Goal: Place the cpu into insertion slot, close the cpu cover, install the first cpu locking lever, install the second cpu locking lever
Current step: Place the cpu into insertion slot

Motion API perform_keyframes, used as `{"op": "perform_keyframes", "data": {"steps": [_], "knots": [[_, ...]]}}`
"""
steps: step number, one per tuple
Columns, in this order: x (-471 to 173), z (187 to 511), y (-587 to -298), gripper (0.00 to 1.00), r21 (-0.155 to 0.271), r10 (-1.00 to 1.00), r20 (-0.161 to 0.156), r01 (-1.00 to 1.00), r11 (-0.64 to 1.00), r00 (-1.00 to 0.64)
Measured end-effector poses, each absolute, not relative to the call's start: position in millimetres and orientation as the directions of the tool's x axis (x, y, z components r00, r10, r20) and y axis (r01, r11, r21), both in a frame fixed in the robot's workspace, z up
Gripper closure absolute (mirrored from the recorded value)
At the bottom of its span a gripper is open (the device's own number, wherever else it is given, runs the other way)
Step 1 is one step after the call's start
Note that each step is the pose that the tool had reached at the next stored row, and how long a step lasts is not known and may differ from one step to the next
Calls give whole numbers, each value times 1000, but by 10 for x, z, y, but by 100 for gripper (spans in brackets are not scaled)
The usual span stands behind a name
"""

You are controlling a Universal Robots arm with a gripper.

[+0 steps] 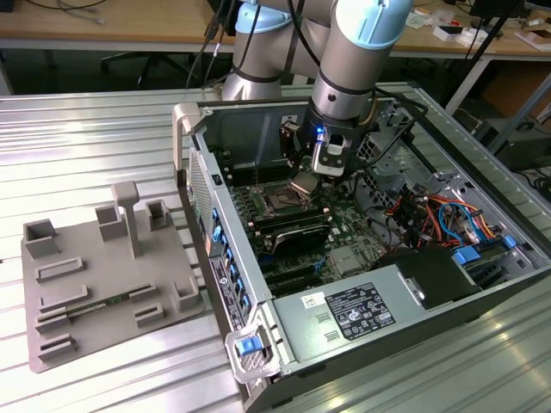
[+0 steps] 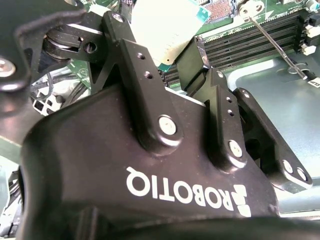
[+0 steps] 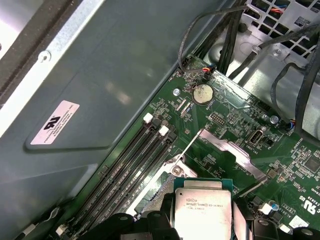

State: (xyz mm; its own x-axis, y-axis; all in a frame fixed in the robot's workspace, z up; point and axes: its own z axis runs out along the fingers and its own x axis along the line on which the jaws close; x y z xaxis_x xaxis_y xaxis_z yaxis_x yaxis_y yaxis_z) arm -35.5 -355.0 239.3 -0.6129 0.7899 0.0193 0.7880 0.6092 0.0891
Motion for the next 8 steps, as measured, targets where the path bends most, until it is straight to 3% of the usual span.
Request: {"op": "perform_keyframes", "data": {"steps": [8], "knots": [[-355,2392,-3550,45,89,793,19,791,605,-609]]}}
